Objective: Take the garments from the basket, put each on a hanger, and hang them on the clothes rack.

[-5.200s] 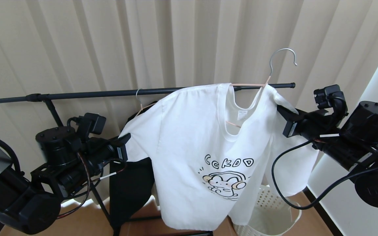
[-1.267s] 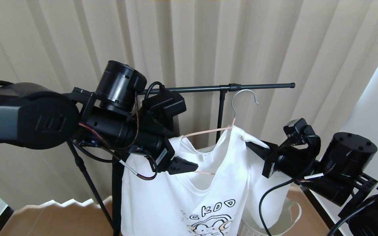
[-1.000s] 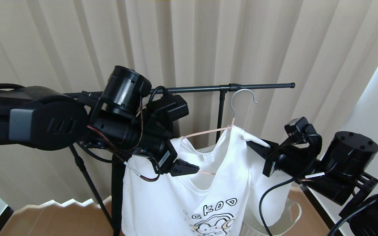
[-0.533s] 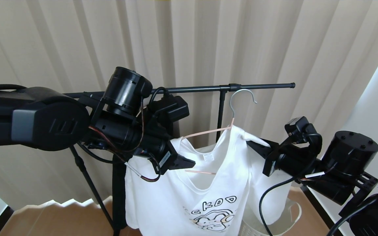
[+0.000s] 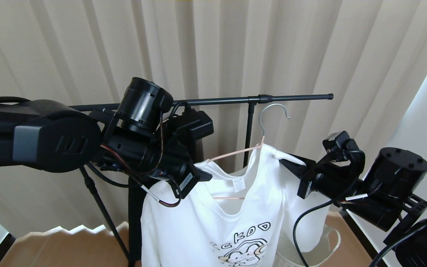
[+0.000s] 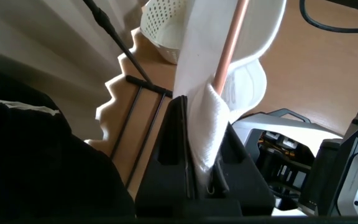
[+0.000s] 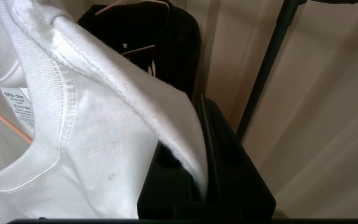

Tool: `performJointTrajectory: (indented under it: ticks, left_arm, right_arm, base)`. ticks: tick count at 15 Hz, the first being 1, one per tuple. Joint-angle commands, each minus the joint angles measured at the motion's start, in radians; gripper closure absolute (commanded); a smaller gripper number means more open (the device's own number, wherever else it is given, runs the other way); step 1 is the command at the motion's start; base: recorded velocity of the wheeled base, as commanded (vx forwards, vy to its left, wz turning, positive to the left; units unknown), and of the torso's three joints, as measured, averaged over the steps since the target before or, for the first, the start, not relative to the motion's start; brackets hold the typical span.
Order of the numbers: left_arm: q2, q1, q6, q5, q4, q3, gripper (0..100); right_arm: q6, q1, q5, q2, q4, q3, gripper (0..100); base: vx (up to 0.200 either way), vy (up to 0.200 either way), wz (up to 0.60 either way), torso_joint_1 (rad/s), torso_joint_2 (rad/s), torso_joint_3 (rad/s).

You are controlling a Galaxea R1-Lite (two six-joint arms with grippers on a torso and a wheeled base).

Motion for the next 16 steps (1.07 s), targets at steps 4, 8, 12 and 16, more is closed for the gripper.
performJointTrajectory:
  ticks: [4,8,12,16]
  left_arm:
    - [-0.007,0.004,-0.003,0.013,-0.031,0.000,100]
    - [-0.021,0.008,-0.004,0.013,-0.043,-0.001,100]
    - [-0.062,0.023,-0.004,0.013,-0.086,0.033,100]
    - [-0.101,0.039,-0.004,0.015,-0.129,0.079,100]
  right_arm:
    - [-0.007,0.000,-0.004,-0.023,0.020,0.007,100]
    - [-0.009,-0.025,-0.004,-0.040,0.049,-0.002,0]
    - [-0.015,-0.059,-0.001,-0.039,0.051,-0.008,0]
    - [-0.032,-0.068,0.001,-0.028,0.051,-0.015,0]
  base:
    - [0.000,0.000,0.00,0.000,0.00,0.000]
    - [0.000,0.000,0.00,0.000,0.00,0.000]
    - [0.000,0.000,0.00,0.000,0.00,0.000]
    - [0.000,0.000,0.00,0.000,0.00,0.000]
